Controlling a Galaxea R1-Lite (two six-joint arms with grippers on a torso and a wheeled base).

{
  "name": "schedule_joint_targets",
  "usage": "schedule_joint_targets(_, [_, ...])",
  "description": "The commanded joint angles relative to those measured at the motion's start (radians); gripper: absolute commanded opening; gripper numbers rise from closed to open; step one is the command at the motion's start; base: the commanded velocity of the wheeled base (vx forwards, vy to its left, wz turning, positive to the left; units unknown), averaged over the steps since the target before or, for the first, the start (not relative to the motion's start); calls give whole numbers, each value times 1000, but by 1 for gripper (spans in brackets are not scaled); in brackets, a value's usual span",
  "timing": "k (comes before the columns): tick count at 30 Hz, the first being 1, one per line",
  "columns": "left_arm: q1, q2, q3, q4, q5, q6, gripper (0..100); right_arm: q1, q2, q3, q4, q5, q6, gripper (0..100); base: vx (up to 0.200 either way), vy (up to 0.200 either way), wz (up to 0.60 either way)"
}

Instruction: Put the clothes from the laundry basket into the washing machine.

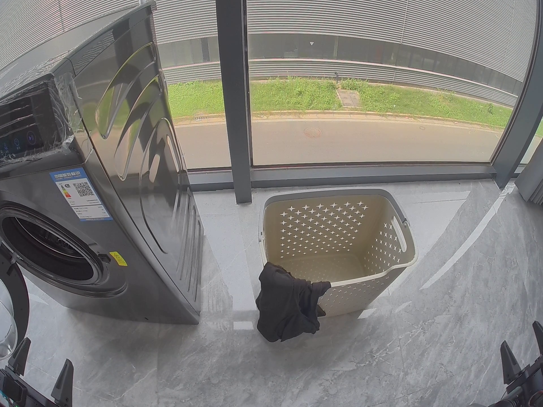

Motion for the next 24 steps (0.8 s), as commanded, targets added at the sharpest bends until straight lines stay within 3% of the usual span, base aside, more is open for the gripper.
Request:
schedule_joint_targets(1, [0,-16,16,1,0,-1,100,2,-5,5,2,0,-2,100,0,0,0])
schedule_joint_targets(10, [0,-16,18,1,9,22,100,-1,-9,7,-3,2,-8,100,0,0,0])
schedule_joint_targets(16, [0,-16,16,1,6,-5,100,2,-16,-13,-12,23,-2,100,0,0,0])
schedule_joint_targets(17, [0,-16,16,1,7,-7,100,3,-10,-38,-23,30,1,100,0,0,0])
schedule_joint_targets(19, [0,-16,16,1,9,-7,100,11,87,-243,-66,33,6,100,0,0,0])
schedule_joint_targets(20, [0,-16,16,1,9,-7,100,13,122,-283,-66,34,6,100,0,0,0])
schedule_joint_targets(21, [0,-16,16,1,9,-5,100,23,232,-389,-61,40,4,100,0,0,0])
schedule_joint_targets(24, [0,-16,18,-1,9,-4,100,63,360,-458,-38,97,6,100,0,0,0])
